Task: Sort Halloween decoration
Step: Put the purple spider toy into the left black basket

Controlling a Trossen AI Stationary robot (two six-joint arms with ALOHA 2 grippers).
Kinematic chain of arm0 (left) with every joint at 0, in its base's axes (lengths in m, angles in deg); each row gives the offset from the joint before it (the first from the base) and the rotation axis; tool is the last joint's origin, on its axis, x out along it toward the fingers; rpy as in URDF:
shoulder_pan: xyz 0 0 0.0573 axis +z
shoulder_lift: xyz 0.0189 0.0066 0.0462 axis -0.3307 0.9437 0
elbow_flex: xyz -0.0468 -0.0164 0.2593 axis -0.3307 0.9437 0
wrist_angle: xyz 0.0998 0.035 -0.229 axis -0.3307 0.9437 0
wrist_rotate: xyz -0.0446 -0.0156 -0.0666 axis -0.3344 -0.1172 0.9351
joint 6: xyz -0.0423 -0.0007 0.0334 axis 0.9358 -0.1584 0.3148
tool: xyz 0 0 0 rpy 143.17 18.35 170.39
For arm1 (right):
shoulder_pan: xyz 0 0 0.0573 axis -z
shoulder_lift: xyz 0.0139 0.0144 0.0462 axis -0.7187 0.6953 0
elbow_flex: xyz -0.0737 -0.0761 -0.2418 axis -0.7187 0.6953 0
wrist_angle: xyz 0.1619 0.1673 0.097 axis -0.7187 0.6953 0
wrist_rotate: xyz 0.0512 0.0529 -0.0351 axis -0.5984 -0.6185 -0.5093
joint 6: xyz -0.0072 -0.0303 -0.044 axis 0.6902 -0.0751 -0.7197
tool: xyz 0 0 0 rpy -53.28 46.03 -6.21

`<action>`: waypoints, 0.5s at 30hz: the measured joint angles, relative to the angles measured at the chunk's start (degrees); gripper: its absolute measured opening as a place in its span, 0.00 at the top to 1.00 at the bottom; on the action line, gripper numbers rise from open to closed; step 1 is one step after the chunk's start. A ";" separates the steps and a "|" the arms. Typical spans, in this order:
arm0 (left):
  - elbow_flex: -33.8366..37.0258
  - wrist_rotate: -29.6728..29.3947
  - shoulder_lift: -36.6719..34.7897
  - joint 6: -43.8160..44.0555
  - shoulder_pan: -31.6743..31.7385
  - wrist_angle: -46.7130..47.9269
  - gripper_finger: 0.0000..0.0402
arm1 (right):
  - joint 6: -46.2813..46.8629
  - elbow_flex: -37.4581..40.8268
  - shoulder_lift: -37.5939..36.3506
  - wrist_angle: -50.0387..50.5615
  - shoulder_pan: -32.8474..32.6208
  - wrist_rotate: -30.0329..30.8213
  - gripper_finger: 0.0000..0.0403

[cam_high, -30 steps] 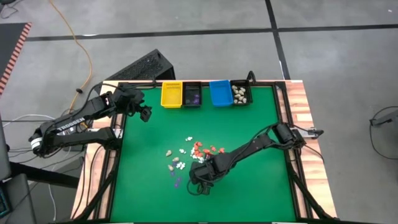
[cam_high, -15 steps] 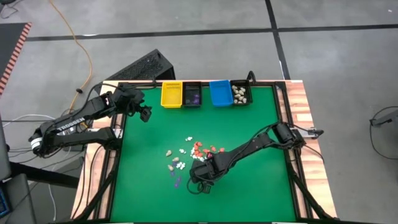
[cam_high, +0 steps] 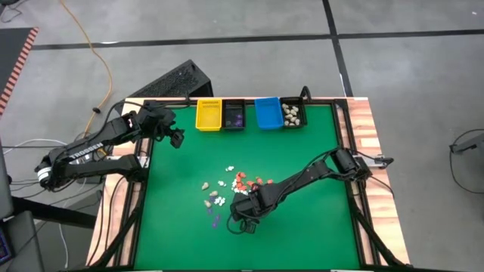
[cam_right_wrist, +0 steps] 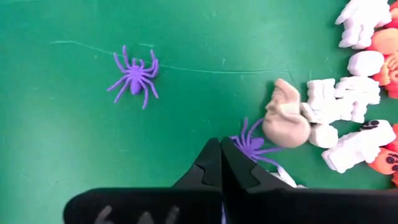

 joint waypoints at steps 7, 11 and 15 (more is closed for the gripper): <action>0.00 0.00 0.00 -0.02 -0.01 0.00 0.36 | 0.98 -3.00 0.00 1.69 -0.04 -0.44 0.96; 0.00 0.00 0.00 -0.03 0.01 0.00 0.36 | -0.60 -7.94 0.00 4.89 -0.07 -0.48 0.96; 0.00 0.00 0.00 -0.04 -0.01 0.00 0.36 | -2.23 -12.81 -0.11 8.43 0.47 -0.29 0.96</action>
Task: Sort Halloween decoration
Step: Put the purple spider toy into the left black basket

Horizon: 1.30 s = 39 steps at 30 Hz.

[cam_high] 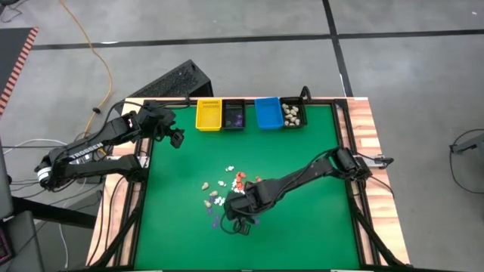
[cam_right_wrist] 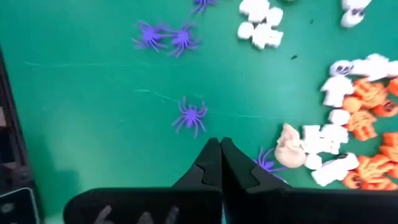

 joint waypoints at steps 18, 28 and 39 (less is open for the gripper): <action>0.00 0.03 0.00 0.01 0.01 0.04 0.36 | 8.43 -1.36 5.05 7.52 1.14 -2.21 0.36; 0.00 0.02 -0.02 0.09 0.02 0.02 0.36 | 6.21 -1.44 8.80 8.30 1.69 -4.64 0.42; 0.00 0.04 -0.02 0.48 0.02 0.00 0.36 | 6.48 -1.48 9.25 8.26 2.70 -5.72 0.91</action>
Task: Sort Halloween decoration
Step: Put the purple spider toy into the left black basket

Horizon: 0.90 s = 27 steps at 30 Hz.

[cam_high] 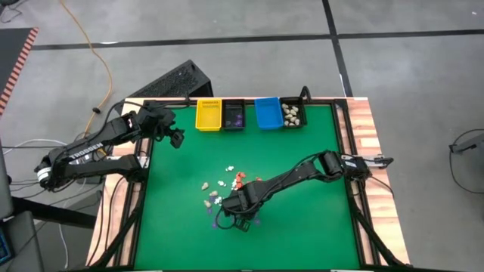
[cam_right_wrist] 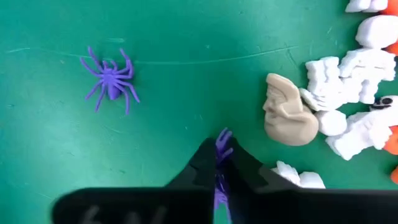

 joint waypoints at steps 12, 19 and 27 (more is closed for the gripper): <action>0.00 0.00 0.00 0.00 0.00 0.02 0.36 | 0.07 0.33 -2.61 0.46 -0.04 -0.50 0.93; 0.00 0.00 0.00 0.00 0.00 0.00 0.36 | 0.17 0.24 -7.40 0.22 0.95 -0.40 0.93; 0.00 0.00 0.00 0.00 -0.01 0.02 0.36 | -3.08 0.22 -11.25 -1.76 7.10 1.59 0.93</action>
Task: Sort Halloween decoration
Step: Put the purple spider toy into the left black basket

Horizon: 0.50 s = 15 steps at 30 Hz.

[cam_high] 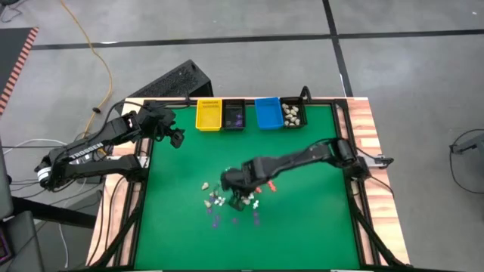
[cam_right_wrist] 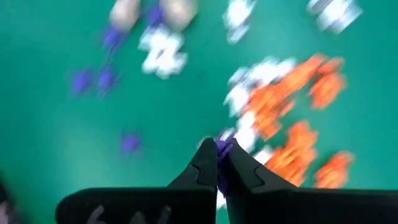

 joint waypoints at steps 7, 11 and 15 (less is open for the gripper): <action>0.00 0.00 0.00 0.72 0.01 0.00 0.36 | -5.58 -0.02 -0.68 -8.11 11.81 0.78 0.93; 0.00 0.00 0.00 0.87 0.01 0.00 0.36 | -6.51 -0.02 -0.67 -12.76 19.26 3.91 0.93; 0.00 -0.01 0.00 1.52 0.00 0.00 0.36 | -6.72 -0.04 -0.67 -15.50 26.33 6.15 0.93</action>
